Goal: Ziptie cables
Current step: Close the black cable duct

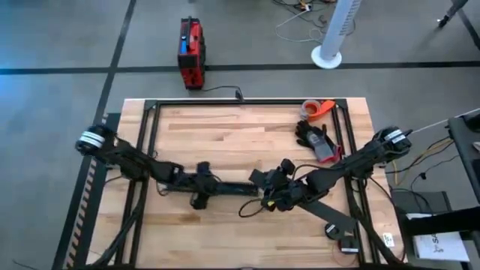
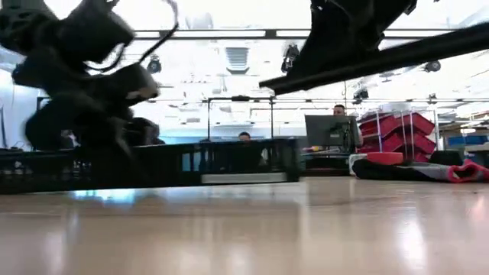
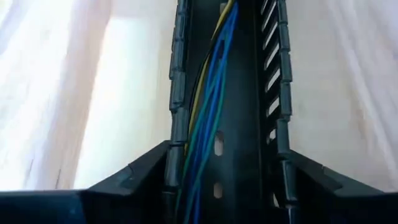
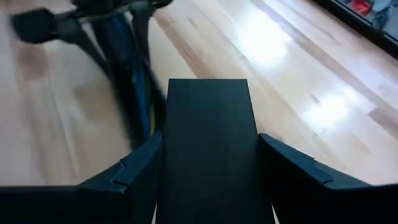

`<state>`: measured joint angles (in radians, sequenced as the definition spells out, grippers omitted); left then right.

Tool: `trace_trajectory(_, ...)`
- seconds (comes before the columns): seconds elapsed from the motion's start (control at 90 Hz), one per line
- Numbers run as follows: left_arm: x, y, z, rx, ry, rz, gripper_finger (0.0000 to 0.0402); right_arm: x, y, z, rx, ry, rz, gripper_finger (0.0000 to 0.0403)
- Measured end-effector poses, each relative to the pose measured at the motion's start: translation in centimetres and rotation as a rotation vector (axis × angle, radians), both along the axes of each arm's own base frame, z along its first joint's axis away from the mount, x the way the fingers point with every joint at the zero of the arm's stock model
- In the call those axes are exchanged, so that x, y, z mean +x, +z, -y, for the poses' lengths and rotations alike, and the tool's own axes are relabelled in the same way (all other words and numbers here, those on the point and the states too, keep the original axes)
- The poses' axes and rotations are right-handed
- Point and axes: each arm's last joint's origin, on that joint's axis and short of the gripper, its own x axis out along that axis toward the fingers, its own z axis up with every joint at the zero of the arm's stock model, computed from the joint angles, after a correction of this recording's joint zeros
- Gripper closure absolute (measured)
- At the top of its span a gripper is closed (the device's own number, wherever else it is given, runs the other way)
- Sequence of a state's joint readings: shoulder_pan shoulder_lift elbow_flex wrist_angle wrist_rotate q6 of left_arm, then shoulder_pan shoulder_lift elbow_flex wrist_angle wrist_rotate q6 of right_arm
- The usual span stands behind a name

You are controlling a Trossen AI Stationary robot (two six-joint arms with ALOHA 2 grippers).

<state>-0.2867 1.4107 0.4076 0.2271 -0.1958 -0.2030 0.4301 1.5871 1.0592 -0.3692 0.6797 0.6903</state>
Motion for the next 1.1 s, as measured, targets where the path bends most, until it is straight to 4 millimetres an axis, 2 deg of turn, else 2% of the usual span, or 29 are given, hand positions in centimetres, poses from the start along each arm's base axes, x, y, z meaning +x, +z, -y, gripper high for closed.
trace_trajectory(0.167, -2.2, 0.7, -0.6, -0.060, 0.030, 0.071, 0.0120, 0.1, 0.1, 0.0, -0.006, 0.013, 0.006, 0.0185)
trace_trajectory(0.356, -1.9, 2.0, -0.6, -0.089, 0.024, 0.193, 0.0064, 0.1, 0.1, -0.1, -0.002, 0.017, 0.005, 0.0185)
trace_trajectory(0.5, -0.6, 2.6, -0.2, -0.070, 0.008, 0.288, 0.0040, 0.3, 0.2, -0.1, -0.012, 0.036, 0.013, 0.0185)
trace_trajectory(0.644, 1.6, 2.3, 0.3, -0.037, 0.019, 0.288, 0.0031, 0.5, 0.4, -0.2, -0.015, 0.050, 0.035, 0.0185)
trace_trajectory(0.911, 6.1, 1.6, 1.7, -0.016, 0.017, 0.212, 0.0013, 0.4, 0.2, -0.2, -0.019, 0.052, 0.026, 0.0185)
trace_trajectory(1.1, 7.0, 0.3, 1.7, 0.020, 0.022, 0.098, 0.0013, 0.1, -0.6, -0.3, -0.006, 0.063, 0.032, 0.0185)
